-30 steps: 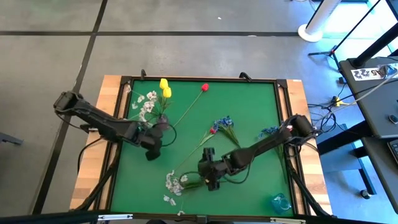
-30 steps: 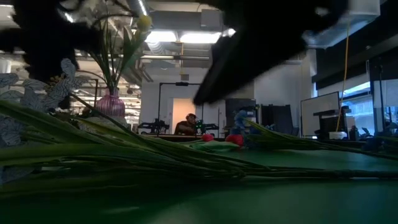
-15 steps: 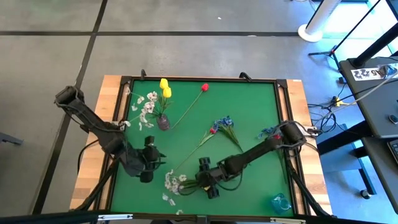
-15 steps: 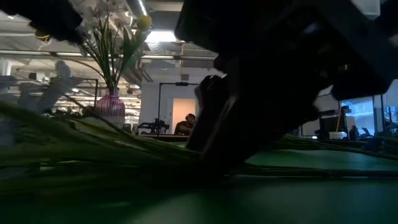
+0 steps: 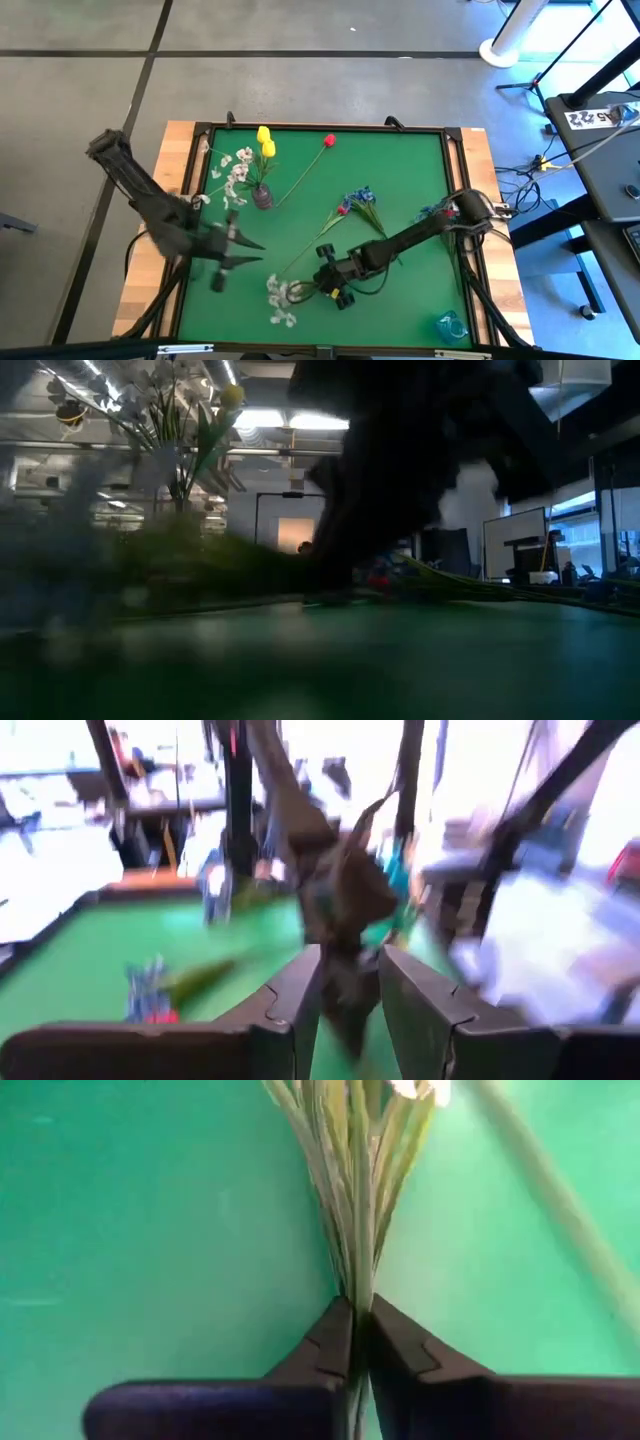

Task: Sort flowers into vase by color
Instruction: Put the white flower into the purple vase

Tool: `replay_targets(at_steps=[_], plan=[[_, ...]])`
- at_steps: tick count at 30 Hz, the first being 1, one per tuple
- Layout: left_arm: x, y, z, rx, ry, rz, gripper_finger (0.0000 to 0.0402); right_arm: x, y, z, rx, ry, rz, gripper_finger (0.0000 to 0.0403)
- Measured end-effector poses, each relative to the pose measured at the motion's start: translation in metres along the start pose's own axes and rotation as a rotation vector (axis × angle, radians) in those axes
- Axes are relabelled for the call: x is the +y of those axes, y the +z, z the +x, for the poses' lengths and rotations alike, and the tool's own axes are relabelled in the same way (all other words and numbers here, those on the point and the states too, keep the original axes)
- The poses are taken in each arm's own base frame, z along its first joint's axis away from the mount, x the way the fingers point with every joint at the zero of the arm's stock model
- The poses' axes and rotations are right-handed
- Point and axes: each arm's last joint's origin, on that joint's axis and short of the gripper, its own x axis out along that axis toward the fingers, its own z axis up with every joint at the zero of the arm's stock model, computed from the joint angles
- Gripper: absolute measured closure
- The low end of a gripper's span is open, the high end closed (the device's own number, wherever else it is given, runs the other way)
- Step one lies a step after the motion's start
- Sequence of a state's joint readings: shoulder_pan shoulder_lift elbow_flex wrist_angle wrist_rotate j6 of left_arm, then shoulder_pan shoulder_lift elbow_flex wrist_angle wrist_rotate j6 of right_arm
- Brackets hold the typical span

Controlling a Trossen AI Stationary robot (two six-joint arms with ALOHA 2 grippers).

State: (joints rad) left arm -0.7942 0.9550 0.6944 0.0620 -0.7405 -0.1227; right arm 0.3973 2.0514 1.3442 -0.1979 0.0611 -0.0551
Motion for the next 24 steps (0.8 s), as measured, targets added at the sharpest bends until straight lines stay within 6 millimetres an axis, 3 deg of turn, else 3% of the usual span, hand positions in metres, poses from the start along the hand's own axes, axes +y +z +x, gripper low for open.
replay_targets(at_steps=[4, 9, 15, 20, 24], plan=[[0.013, 0.019, -0.035, -0.094, -0.021, -0.068, 0.0292, -0.014, 0.002, -0.04, -0.191, -0.022, -0.038, 0.0395], [0.02, 0.003, -0.044, -0.096, -0.022, -0.068, 0.0296, -0.034, -0.027, -0.082, -0.575, -0.1, -0.024, 0.0395], [0.025, -0.033, -0.01, -0.154, 0.074, -0.077, 0.0304, -0.055, -0.06, -0.111, -1.036, -0.251, 0.02, 0.0395], [0.034, -0.044, 0.025, -0.173, 0.098, -0.054, 0.0293, -0.062, -0.061, -0.123, -1.154, -0.312, -0.033, 0.0397], [0.039, -0.042, 0.056, -0.131, 0.122, -0.028, 0.0267, -0.059, -0.059, -0.129, -1.225, -0.301, -0.089, 0.0397]])
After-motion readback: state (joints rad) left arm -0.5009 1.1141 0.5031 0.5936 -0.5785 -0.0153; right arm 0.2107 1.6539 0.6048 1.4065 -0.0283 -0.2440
